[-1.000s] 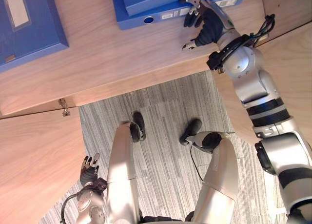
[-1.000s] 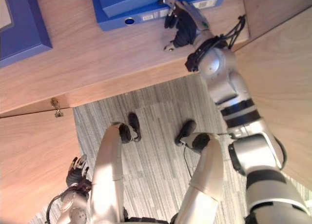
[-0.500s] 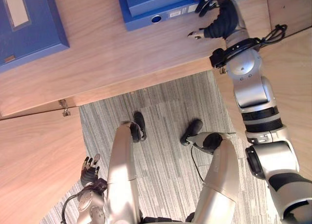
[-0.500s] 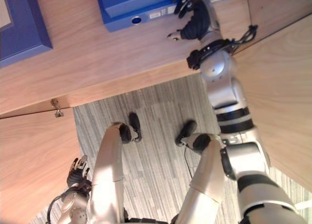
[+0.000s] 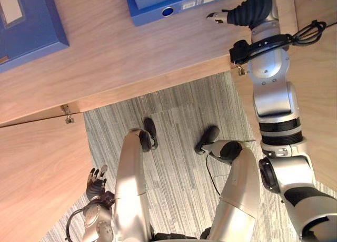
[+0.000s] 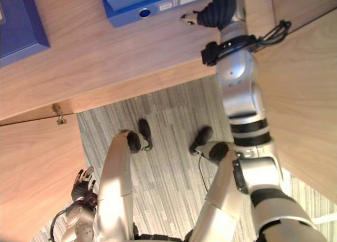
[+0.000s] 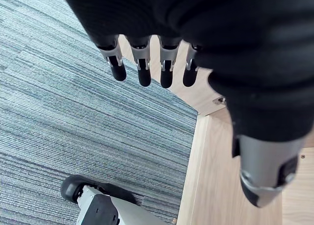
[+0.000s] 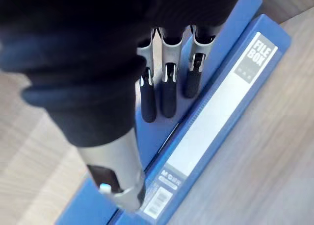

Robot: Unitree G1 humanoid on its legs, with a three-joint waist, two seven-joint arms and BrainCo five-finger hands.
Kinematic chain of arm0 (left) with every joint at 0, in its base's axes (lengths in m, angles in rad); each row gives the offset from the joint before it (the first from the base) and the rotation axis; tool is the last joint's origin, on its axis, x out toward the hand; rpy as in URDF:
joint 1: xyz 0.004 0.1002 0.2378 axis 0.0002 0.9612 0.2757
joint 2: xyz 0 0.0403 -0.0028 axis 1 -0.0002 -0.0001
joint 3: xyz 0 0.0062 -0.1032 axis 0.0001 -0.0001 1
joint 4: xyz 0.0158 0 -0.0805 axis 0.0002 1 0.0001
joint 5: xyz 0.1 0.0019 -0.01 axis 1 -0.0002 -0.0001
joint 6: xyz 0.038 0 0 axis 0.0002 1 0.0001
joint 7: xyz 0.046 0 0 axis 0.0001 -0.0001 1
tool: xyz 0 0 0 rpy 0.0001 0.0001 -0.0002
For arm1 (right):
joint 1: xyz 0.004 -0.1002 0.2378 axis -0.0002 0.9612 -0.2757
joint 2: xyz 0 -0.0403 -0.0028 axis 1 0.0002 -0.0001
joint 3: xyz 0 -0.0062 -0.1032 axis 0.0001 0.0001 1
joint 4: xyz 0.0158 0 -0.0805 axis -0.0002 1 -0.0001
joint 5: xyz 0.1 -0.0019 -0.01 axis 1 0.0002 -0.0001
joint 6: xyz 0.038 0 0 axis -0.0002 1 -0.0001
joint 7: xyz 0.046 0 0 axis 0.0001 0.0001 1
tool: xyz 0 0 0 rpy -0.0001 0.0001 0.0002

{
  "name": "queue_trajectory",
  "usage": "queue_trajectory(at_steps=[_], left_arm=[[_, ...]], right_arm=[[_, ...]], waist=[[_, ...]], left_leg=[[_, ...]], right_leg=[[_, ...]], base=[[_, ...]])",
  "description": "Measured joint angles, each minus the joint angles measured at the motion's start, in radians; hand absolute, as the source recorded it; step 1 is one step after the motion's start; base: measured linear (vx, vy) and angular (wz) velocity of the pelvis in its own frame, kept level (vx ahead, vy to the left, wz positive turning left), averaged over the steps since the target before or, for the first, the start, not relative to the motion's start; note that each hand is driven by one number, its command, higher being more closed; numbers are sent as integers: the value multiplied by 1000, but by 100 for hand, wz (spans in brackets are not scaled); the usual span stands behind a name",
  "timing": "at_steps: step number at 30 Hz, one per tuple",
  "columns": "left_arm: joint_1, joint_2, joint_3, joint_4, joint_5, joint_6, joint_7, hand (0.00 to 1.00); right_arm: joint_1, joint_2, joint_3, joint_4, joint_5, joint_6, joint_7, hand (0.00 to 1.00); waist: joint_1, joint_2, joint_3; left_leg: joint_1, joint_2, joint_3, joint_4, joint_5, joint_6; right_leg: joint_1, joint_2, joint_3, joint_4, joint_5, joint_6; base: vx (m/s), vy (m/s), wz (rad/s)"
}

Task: Walk over to the cabinet, pick up the folder, carry it to the office cabinet, place the folder inside the office cabinet, then close the office cabinet door

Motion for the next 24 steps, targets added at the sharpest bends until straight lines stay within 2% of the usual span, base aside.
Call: queue_trajectory(at_steps=[10,24], left_arm=[[0,-4,11,0,4,10,0,0],[0,-3,20,0,8,12,0,0]], right_arm=[[97,10,10,-53,1,-11,58,0],[153,11,5,-113,6,-18,53,0]], waist=[[-2,-1,1],[-6,-9,5]], left_leg=[[0,2,2,0,-1,0],[8,17,1,5,1,3]], right_leg=[[0,1,0,-1,0,0],[7,17,0,-5,1,-2]], base=[[0,0,0],[1,1,-3]])
